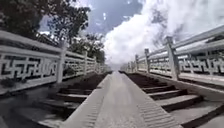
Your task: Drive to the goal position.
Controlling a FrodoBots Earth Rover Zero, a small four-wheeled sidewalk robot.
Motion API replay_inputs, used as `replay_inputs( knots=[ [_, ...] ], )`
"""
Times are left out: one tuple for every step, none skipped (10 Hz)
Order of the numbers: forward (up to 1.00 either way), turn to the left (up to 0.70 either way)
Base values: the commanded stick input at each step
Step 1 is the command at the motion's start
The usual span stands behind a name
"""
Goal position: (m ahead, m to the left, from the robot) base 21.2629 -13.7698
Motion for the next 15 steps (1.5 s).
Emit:
replay_inputs(
  knots=[
    [0.70, 0.00],
    [0.70, 0.00],
    [0.70, 0.00],
    [0.70, 0.00],
    [0.70, 0.00],
    [0.70, -0.06],
    [0.70, -0.11],
    [0.70, -0.14],
    [0.70, -0.03],
    [0.70, 0.00],
    [0.70, 0.00],
    [0.70, 0.00],
    [0.70, 0.00],
    [0.70, 0.00],
    [0.70, 0.00]
  ],
)
